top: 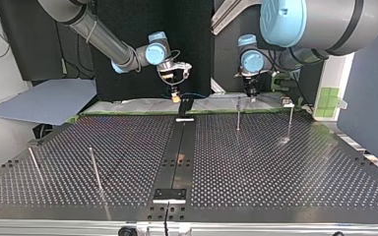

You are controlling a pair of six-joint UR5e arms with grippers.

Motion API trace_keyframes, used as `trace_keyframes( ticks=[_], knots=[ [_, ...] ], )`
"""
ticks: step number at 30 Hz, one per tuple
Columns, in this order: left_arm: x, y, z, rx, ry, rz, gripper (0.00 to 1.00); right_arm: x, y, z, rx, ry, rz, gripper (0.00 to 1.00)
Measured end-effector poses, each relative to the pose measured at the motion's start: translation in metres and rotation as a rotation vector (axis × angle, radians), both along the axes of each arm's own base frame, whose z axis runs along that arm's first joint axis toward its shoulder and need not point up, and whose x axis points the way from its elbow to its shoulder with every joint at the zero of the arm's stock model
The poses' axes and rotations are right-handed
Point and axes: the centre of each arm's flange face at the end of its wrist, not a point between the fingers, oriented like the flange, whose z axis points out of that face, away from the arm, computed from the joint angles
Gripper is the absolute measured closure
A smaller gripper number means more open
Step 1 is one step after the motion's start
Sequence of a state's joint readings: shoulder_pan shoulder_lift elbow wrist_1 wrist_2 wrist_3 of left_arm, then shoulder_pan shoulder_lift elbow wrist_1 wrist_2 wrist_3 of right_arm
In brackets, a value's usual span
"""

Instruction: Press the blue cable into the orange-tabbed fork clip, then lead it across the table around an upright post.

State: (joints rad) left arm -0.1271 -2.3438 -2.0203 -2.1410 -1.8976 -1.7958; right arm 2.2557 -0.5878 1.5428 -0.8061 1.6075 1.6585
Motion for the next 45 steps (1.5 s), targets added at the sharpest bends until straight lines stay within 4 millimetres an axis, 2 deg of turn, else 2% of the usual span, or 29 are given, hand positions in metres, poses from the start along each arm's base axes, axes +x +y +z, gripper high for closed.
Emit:
trace_keyframes(
  ticks=[7,11,28,45],
  knots=[
    [0.01,0.001,-0.018,-0.034,0.004,0.011,0.93,-0.003,-0.004,-0.001,-0.003,0.005,-0.005,1.0],
    [0.019,0.002,-0.02,-0.048,0.001,0.013,0.93,-0.004,-0.006,-0.001,-0.004,0.004,-0.008,1.0],
    [0.036,0.013,-0.013,-0.067,0.021,0.038,0.93,-0.003,-0.022,0.006,-0.016,-0.005,-0.019,1.0],
    [0.064,0.017,0.006,-0.115,-0.015,0.01,0.93,-0.015,-0.052,0.015,-0.02,-0.006,-0.06,1.0]
  ],
)
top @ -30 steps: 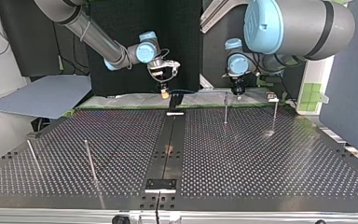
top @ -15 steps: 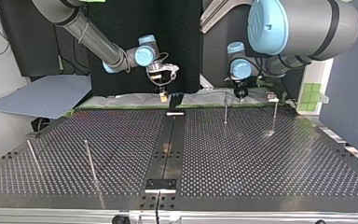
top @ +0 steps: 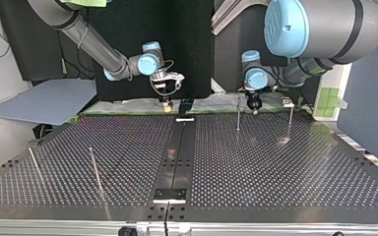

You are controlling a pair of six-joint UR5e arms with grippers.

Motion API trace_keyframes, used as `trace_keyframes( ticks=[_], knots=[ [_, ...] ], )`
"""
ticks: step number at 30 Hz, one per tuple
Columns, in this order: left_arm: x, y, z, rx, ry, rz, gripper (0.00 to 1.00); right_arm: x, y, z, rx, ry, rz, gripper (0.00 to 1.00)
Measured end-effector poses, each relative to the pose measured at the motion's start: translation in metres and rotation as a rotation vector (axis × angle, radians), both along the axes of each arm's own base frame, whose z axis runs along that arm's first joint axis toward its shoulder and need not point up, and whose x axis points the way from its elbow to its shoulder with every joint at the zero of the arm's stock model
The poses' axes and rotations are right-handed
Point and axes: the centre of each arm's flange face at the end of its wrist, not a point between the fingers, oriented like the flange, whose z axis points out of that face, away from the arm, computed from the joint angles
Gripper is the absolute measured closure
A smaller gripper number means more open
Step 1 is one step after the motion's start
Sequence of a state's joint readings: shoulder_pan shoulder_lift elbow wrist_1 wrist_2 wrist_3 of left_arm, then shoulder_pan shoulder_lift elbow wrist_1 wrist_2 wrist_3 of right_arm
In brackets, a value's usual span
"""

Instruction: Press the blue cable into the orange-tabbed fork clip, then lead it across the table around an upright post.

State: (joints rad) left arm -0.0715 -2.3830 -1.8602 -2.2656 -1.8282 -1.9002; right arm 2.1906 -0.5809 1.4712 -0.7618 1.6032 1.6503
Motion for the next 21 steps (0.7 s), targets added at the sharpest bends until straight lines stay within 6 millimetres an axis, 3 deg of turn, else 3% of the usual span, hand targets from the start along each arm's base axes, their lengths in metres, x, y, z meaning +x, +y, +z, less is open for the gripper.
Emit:
trace_keyframes(
  ticks=[6,7,8,9,11,18,19,20,21],
  knots=[
    [0.008,-0.001,0.004,-0.005,-0.005,-0.008,0.86,-0.007,-0.009,0.001,0.002,0.0,-0.016,1.0],
    [0.008,-0.001,0.004,-0.005,-0.005,-0.01,0.81,-0.008,-0.01,0.001,0.003,0.001,-0.018,1.0],
    [0.009,-0.001,0.004,-0.004,-0.006,-0.012,0.68,-0.009,-0.011,0.001,0.004,0.002,-0.02,1.0],
    [0.009,-0.001,0.004,-0.001,-0.006,-0.016,0.68,-0.01,-0.011,0.001,0.005,0.003,-0.021,1.0],
    [0.01,-0.001,0.004,0.007,-0.003,-0.022,0.51,-0.011,-0.012,0.0,0.005,0.005,-0.023,1.0],
    [0.007,0.001,0.002,0.031,0.027,-0.023,0.42,-0.012,-0.012,0.0,0.009,0.009,-0.023,1.0],
    [0.007,0.001,0.002,0.033,0.031,-0.026,0.37,-0.012,-0.012,-0.001,0.01,0.01,-0.023,1.0],
    [0.006,0.002,0.002,0.035,0.035,-0.03,0.23,-0.012,-0.012,-0.001,0.011,0.011,-0.023,1.0],
    [0.006,0.002,0.001,0.037,0.042,-0.037,0.23,-0.012,-0.012,-0.001,0.012,0.011,-0.023,1.0]
  ],
)
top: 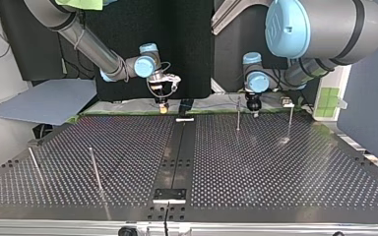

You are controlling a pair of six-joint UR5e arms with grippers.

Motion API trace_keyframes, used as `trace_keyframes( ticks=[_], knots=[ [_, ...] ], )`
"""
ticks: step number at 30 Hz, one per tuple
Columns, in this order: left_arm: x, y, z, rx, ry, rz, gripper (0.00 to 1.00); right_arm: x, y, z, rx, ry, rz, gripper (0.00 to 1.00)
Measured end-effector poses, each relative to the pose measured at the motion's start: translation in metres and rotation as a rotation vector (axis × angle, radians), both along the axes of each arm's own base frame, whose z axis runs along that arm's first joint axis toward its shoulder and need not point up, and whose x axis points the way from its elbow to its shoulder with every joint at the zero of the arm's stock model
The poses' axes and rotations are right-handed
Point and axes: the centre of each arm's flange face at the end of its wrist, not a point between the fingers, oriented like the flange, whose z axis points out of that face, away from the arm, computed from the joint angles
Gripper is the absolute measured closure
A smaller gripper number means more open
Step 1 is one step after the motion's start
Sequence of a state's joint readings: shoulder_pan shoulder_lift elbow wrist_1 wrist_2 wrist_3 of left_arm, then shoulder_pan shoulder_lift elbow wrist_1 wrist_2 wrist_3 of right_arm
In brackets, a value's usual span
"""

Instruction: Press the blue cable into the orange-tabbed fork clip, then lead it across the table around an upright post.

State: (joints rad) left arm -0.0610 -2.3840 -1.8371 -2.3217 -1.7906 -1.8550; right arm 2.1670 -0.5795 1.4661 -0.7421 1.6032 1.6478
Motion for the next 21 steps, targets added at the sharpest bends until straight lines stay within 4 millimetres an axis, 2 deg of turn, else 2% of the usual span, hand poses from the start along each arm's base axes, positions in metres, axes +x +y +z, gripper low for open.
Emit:
trace_keyframes(
  ticks=[2,3,4,10,15,21],
  knots=[
    [-0.001,0.0,-0.001,0.002,0.012,-0.011,0.06,0.0,0.0,0.0,0.002,0.001,0.0,1.0],
    [-0.001,0.0,-0.001,0.004,0.02,-0.019,0.06,0.0,0.0,0.0,0.002,0.002,0.0,1.0],
    [-0.002,0.0,-0.002,0.006,0.026,-0.025,0.0,0.0,0.0,0.0,0.003,0.002,0.0,1.0],
    [-0.01,0.002,-0.006,0.019,0.083,-0.034,0.0,0.0,0.001,-0.002,0.007,0.003,0.006,1.0],
    [-0.028,-0.001,-0.01,0.013,0.152,-0.07,0.0,0.001,0.003,-0.002,0.01,0.005,0.01,1.0],
    [-0.046,-0.001,0.002,-0.009,0.165,-0.094,0.0,0.002,0.004,-0.002,0.013,0.007,0.013,1.0]
  ],
)
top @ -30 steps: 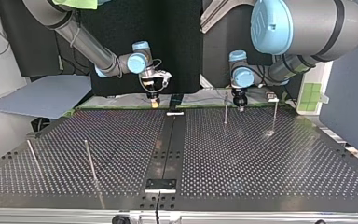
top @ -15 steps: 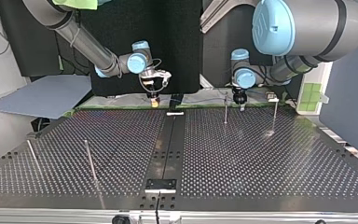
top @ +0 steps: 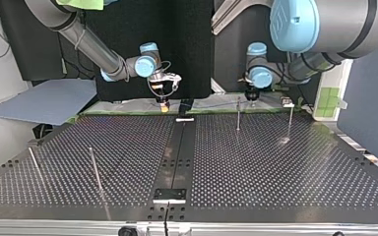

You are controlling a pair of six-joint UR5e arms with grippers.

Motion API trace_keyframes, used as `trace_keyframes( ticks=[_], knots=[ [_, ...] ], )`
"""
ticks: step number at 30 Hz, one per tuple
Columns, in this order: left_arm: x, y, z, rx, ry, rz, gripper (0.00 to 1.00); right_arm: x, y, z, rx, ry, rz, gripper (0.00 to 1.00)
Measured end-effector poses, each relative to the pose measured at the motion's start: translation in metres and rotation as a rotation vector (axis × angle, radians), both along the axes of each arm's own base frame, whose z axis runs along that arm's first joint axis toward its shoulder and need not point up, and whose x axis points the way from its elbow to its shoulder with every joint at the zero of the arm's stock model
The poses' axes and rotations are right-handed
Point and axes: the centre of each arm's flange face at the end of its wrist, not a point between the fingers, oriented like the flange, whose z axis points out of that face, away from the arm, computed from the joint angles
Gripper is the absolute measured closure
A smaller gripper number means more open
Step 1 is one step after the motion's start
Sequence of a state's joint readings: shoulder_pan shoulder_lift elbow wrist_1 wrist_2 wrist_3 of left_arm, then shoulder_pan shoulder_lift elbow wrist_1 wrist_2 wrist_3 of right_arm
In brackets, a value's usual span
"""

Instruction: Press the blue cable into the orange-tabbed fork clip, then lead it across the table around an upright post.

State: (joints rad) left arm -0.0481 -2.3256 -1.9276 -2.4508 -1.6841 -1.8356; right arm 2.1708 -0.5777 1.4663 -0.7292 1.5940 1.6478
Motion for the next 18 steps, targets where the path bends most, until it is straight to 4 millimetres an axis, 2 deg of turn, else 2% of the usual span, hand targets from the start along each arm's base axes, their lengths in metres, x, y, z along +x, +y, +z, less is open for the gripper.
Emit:
trace_keyframes(
  ticks=[9,13,18],
  knots=[
    [-0.034,-0.006,0.022,-0.023,0.032,-0.06,0.0,0.001,0.002,-0.001,0.004,0.003,0.004,1.0],
    [-0.051,-0.007,0.021,-0.017,0.054,-0.085,0.0,0.002,0.003,-0.002,0.008,0.005,0.005,1.0],
    [-0.061,-0.009,0.023,-0.007,0.051,-0.117,0.0,0.002,0.005,-0.002,0.012,0.008,0.006,1.0]
  ],
)
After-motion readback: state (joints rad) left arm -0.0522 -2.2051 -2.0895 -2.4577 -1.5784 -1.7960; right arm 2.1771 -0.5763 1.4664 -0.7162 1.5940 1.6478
